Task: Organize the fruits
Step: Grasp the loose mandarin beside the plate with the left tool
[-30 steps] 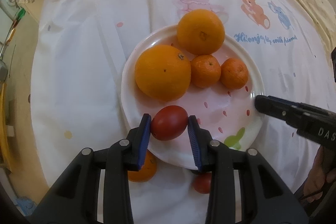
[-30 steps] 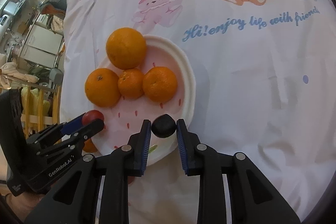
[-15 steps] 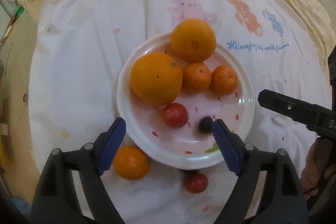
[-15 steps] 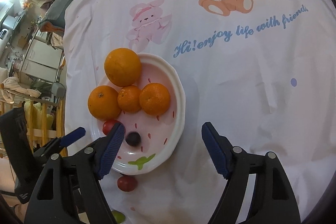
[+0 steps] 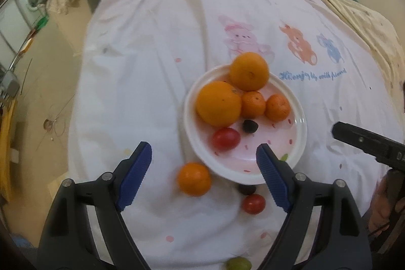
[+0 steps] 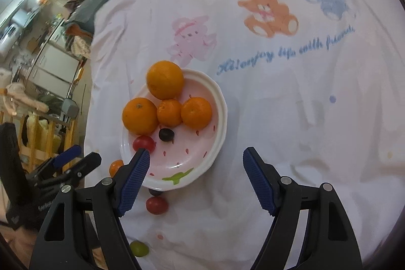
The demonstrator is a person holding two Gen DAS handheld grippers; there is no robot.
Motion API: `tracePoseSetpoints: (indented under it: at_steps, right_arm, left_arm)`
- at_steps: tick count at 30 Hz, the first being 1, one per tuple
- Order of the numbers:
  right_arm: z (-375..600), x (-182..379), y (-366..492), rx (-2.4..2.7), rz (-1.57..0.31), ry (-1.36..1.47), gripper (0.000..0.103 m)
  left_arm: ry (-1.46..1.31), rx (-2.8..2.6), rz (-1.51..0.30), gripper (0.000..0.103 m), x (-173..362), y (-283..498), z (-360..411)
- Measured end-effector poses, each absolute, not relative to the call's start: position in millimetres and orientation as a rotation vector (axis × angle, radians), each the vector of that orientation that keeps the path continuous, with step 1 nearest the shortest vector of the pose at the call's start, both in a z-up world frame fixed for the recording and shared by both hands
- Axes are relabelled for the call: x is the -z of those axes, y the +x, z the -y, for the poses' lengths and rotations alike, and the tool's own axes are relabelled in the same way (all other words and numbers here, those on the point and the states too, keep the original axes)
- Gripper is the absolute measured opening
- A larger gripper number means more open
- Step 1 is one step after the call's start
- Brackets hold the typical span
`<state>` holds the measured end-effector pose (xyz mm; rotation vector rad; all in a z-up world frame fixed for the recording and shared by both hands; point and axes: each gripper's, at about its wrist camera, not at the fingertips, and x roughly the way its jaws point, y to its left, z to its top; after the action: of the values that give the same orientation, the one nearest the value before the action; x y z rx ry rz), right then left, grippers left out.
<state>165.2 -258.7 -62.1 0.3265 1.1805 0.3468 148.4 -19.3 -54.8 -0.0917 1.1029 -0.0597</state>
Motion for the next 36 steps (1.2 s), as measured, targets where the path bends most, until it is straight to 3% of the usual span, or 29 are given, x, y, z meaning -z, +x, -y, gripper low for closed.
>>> tracePoseSetpoints:
  at_steps: [17,36]
  right_arm:
    - [256.8,52.5,104.2,-0.327,-1.133,0.372,0.079]
    - [249.8,82.0,98.5,-0.281,-1.240,0.400,0.079]
  left_arm:
    - [-0.101,0.063,-1.032,0.082,34.2,97.1,4.4]
    - [-0.282,-0.055,-1.278,0.082,104.4,111.6,-19.9]
